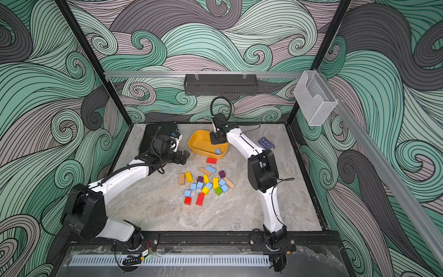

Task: Pick out the blue building blocks
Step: Place the building block in the storage box.

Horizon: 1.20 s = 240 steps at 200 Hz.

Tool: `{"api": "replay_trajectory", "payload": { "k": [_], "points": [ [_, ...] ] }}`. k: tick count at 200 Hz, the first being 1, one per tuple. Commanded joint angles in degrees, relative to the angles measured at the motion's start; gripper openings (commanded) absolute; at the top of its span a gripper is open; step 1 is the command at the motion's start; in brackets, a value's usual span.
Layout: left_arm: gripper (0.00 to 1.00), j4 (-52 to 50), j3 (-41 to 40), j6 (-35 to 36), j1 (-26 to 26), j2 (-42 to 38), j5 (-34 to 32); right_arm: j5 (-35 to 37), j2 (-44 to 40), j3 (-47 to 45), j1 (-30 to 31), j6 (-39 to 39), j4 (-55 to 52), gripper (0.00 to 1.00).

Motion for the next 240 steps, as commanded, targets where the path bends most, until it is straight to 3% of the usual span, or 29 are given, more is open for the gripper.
{"api": "replay_trajectory", "payload": {
  "k": [1, 187, 240],
  "points": [
    [0.99, 1.2, 2.3, -1.3, 0.5, 1.4, 1.1, 1.5, 2.8, 3.5, 0.1, -1.2, -3.0, 0.00],
    [0.99, -2.9, 2.0, -0.8, 0.7, 0.0, 0.8, 4.2, 13.6, 11.1, 0.1, -1.6, -3.9, 0.00],
    [0.99, -4.6, 0.5, -0.4, 0.7, -2.7, 0.6, 3.7, 13.5, 11.1, 0.1, -1.5, -4.7, 0.13]
  ]
}}
